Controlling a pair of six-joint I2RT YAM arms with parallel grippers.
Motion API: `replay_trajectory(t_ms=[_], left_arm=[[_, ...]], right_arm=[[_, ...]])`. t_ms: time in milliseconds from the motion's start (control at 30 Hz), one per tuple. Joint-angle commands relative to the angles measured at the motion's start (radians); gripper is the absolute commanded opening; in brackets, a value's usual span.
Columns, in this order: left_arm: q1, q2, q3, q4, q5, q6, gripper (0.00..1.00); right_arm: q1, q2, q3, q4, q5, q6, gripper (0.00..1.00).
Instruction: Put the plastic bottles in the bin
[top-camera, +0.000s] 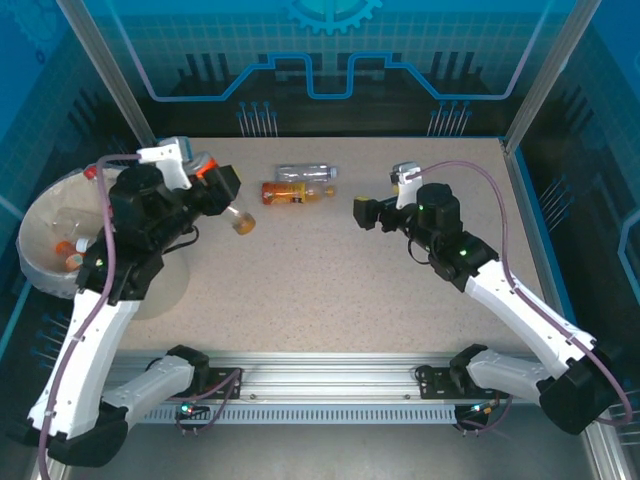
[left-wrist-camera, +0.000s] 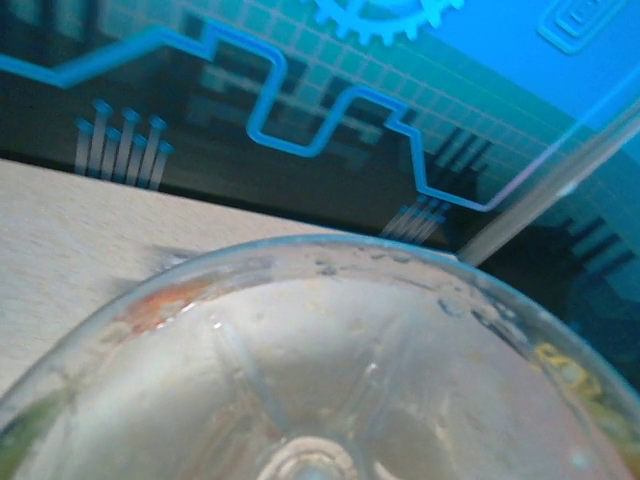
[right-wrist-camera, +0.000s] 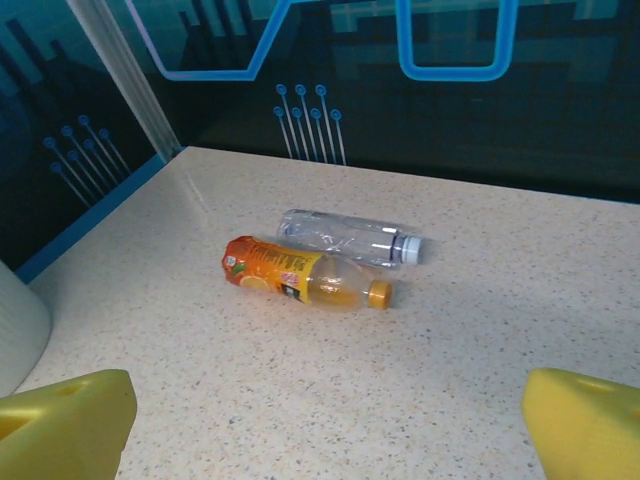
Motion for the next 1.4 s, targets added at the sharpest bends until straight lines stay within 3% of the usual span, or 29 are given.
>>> replay_trajectory(t_ms=[0,167,400,500,567,867,1067,1367], left_arm=[[0.008,-0.011,0.098,-0.157,-0.21,0.132,0.48],[0.009,-0.012,0.186,-0.191,-0.418,0.225,0.48],[0.025,0.002,0.201,-0.079,-0.719,0.4,0.49],[0.062,0.023,0.202,-0.065,-0.851,0.47,0.5],[0.104,0.025,0.198,-0.078,-0.881,0.482,0.51],[0.37,0.031,0.134,-0.206,-0.85,0.456,0.53],[0.612,0.059,0.094,-0.28,-0.662,0.379,0.56],[0.815,0.194,0.129,-0.377,-0.548,0.279,0.62]], right_arm=[[-0.008,-0.049,-0.051,0.089,0.069,-0.003,1.0],[-0.014,-0.076,-0.084,0.088,0.098,0.006,1.0],[-0.016,-0.081,-0.076,0.075,0.078,-0.002,1.0],[-0.017,-0.08,-0.069,0.069,0.071,-0.003,1.0],[-0.016,-0.078,-0.066,0.064,0.068,-0.005,1.0],[-0.019,-0.047,-0.065,0.051,0.064,-0.002,1.0],[-0.025,-0.01,-0.018,0.041,0.062,0.009,1.0],[-0.033,-0.003,-0.007,0.022,0.058,0.022,1.0]])
